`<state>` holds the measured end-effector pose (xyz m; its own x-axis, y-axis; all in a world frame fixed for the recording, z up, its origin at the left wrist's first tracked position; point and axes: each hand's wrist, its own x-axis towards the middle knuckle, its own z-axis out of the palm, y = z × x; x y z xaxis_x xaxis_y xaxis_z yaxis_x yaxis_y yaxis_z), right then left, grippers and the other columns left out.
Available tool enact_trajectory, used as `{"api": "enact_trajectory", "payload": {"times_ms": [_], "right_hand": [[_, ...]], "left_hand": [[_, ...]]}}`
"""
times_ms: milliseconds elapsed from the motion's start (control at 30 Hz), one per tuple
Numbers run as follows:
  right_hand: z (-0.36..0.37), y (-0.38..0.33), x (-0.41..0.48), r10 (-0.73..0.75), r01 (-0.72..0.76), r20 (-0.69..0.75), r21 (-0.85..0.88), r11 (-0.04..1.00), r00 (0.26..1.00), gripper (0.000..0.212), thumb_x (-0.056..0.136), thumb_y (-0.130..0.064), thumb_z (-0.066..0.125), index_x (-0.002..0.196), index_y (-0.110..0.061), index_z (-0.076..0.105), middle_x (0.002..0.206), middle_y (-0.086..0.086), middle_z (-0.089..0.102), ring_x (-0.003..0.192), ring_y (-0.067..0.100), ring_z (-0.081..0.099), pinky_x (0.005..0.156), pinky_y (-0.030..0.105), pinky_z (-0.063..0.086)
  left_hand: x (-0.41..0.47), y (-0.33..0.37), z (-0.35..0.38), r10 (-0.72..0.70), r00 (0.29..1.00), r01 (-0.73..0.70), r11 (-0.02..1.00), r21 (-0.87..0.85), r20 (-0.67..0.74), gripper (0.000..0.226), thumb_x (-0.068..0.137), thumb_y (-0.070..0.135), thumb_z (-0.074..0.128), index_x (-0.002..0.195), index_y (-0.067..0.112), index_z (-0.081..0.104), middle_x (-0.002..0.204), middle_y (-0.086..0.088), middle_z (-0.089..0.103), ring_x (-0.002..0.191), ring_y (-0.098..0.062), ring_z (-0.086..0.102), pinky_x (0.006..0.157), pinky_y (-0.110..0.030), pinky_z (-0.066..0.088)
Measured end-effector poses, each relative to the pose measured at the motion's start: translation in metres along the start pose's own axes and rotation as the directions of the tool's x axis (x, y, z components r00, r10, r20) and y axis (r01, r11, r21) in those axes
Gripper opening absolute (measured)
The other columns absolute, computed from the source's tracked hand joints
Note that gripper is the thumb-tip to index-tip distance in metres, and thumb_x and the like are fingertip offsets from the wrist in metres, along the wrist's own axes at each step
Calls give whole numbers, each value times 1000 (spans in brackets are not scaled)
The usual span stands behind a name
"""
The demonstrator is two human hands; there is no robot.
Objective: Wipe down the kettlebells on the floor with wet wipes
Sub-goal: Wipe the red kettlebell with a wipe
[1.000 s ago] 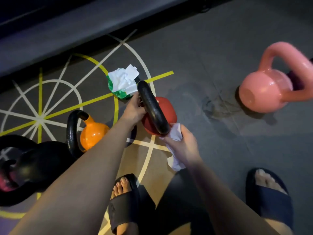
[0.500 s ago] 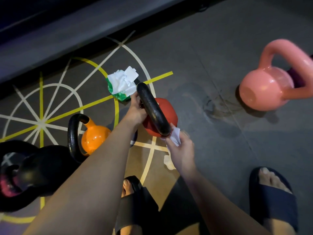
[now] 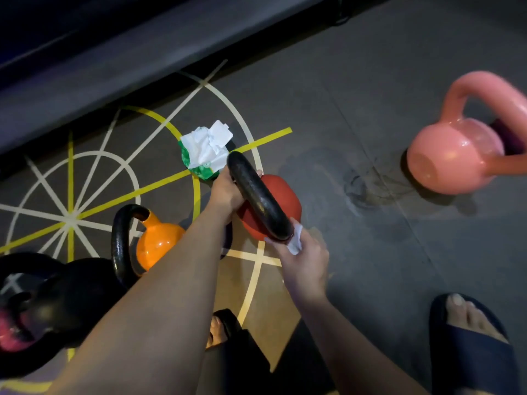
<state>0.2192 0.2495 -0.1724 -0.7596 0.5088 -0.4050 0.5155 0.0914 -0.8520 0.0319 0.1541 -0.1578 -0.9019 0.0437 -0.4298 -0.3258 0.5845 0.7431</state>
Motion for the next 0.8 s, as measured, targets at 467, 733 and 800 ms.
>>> {"api": "enact_trajectory", "payload": {"times_ms": [467, 733, 800], "right_hand": [[-46, -65, 84, 90, -92, 27, 66, 994, 996, 24, 83, -27, 80, 98, -14, 68, 88, 3, 69, 87, 24, 66, 73, 38, 52], [-79, -30, 72, 353, -297, 11, 565, 769, 936, 66, 83, -1, 81, 141, -18, 53, 122, 3, 65, 94, 14, 64, 60, 14, 49], [-85, -33, 76, 363, -277, -22, 604, 748, 932, 59, 80, -1, 84, 131, -19, 60, 116, 3, 68, 99, 19, 65, 74, 22, 51]], "left_hand": [[-68, -31, 19, -191, 901, 95, 963, -252, -389, 51, 75, 70, 72, 116, 54, 45, 118, 13, 62, 123, -25, 59, 105, -56, 48], [-72, -31, 13, -141, 950, 68, 965, -255, -279, 64, 60, 88, 69, 116, 63, 48, 132, 10, 63, 126, -23, 58, 106, -56, 48], [-79, -31, 5, -107, 974, 50, 962, -269, -202, 48, 76, 70, 76, 113, 67, 47, 132, 12, 61, 128, -21, 56, 106, -54, 48]]}}
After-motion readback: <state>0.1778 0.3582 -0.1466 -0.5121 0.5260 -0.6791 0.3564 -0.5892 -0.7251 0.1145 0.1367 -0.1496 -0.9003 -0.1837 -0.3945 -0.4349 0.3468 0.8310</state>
